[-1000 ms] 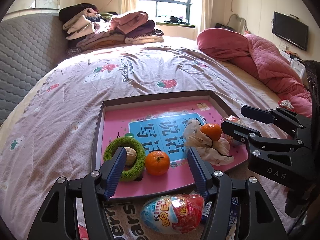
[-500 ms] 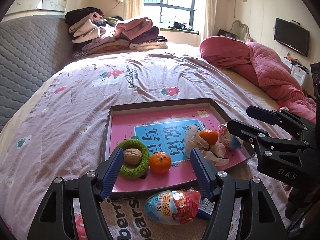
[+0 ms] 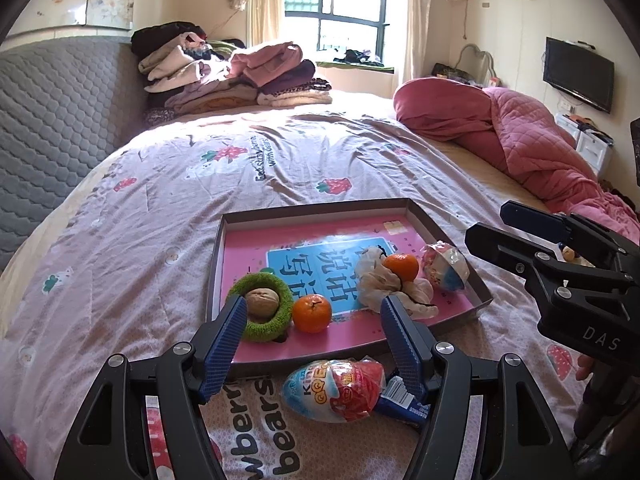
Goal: Organize objects
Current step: 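Withdraw both grippers from the tray toward the Kinder egg and blue packet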
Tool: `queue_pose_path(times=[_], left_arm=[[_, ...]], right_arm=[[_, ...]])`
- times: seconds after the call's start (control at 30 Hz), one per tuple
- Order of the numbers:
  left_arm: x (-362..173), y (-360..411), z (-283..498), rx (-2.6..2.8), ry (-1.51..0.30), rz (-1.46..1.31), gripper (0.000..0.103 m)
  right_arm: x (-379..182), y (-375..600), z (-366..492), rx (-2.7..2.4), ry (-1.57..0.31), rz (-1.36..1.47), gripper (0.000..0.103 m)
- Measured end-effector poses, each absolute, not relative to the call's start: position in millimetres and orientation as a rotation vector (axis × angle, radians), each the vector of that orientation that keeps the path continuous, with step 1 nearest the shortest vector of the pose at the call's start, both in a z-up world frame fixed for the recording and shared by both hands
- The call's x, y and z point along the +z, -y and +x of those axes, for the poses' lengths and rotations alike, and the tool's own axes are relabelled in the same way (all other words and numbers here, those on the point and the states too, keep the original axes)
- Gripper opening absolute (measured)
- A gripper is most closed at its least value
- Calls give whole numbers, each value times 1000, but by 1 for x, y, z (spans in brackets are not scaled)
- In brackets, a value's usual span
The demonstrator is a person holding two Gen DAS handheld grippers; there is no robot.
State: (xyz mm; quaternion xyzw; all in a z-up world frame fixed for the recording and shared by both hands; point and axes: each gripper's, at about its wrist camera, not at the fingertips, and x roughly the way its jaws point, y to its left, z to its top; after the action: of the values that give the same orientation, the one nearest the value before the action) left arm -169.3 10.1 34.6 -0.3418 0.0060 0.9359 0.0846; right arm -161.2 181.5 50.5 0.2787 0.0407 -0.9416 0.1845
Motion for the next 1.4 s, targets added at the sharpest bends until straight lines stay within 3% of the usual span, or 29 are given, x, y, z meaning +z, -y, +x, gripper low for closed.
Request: queue_pose_path(times=[1.4], left_arm=[[51, 5, -107, 2817, -8, -1008, 71]], right_arm=[[43, -181, -87, -2619, -119, 780, 61]])
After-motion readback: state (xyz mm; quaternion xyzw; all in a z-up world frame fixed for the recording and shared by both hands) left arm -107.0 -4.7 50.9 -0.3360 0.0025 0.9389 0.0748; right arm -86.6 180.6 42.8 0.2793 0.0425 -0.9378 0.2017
